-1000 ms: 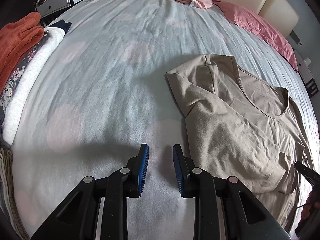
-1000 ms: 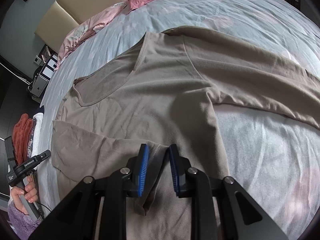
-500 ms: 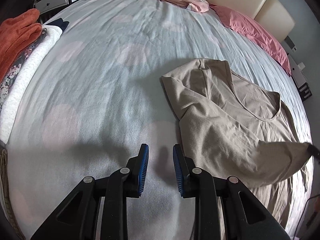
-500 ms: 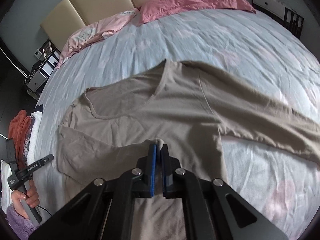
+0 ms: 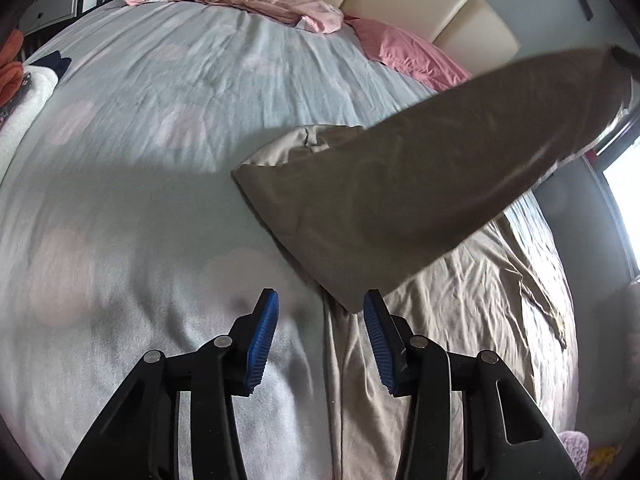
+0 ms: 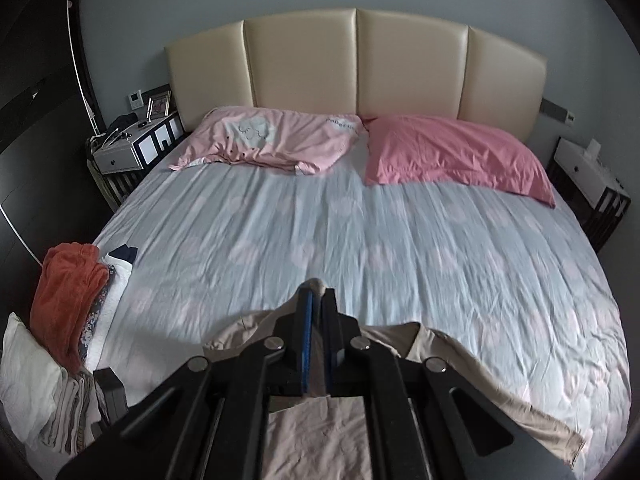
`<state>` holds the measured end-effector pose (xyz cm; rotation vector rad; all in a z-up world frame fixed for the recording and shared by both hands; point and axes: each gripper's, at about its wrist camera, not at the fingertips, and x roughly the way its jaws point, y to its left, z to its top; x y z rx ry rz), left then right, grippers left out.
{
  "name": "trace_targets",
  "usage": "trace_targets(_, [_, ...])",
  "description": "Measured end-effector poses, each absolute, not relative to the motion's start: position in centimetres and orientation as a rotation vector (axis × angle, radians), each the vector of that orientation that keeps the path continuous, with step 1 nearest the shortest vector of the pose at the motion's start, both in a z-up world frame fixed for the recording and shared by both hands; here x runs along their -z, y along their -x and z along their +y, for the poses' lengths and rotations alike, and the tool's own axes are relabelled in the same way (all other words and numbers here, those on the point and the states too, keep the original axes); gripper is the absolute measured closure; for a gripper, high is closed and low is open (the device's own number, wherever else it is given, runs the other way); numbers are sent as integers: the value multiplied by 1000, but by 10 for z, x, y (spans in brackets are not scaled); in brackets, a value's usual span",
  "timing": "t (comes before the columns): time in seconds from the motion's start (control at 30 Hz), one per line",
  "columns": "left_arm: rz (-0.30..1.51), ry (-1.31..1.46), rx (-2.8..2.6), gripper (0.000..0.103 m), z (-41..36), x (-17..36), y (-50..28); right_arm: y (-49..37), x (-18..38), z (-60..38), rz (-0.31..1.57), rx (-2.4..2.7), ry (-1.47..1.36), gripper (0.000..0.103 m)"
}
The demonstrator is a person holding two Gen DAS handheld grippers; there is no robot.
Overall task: Fold clothes
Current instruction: 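Lift the hem with the right tool and fold it toward the collar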
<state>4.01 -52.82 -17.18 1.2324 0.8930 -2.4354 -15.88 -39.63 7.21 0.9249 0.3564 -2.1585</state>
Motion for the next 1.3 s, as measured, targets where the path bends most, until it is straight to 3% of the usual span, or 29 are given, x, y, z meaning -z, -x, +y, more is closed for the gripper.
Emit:
trace_targets(0.43, [560, -1239, 2429, 52, -484, 192, -7, 147, -104, -424, 362, 2212, -859, 99])
trace_targets(0.7, [518, -1235, 2334, 53, -491, 209, 5, 167, -129, -407, 310, 2263, -793, 99])
trace_targets(0.8, [546, -1197, 2317, 73, -498, 207, 0, 180, -125, -398, 315, 2284, -801, 99])
trace_targets(0.93, [613, -1155, 2322, 90, -509, 199, -9, 205, -103, -380, 312, 2324, -842, 99])
trace_targets(1.3, [617, -1290, 2205, 95, -514, 209, -10, 279, 34, -288, 225, 2374, -1193, 99])
